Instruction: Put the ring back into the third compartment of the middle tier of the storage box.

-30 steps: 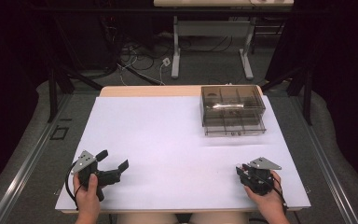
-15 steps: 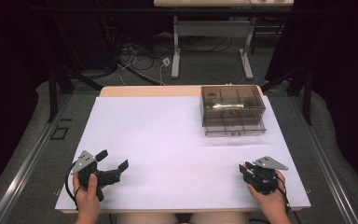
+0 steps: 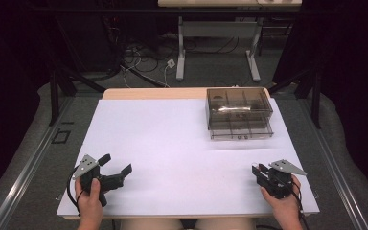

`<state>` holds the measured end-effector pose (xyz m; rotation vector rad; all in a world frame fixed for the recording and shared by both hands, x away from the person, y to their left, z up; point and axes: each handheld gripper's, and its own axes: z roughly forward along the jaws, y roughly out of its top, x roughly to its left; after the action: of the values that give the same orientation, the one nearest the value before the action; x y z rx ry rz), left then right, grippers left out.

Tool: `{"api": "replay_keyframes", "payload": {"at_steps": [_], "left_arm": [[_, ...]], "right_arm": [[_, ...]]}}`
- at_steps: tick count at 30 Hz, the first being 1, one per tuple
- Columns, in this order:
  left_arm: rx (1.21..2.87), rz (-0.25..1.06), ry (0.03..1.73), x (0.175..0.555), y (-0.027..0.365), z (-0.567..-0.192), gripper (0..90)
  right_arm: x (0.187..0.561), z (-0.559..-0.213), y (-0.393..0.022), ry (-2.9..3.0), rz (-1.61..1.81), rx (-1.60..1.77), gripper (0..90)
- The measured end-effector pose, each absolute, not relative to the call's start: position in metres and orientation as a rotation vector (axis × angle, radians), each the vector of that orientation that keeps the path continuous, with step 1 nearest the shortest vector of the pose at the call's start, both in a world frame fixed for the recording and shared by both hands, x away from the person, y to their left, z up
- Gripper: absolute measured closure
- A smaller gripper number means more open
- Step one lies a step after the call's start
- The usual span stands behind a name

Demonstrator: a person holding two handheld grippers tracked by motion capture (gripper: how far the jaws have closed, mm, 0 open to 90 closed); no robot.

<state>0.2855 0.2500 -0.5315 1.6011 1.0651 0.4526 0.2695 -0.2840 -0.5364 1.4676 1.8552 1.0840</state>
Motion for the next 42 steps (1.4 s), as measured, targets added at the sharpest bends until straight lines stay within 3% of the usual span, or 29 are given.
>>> {"api": "replay_keyframes", "payload": {"at_steps": [42], "left_arm": [[1.58,0.456,1.081,0.285,0.252,-0.533,0.4]], "right_arm": [[0.293,-0.496,-0.285,1.829,1.096,1.481,69.6]]}}
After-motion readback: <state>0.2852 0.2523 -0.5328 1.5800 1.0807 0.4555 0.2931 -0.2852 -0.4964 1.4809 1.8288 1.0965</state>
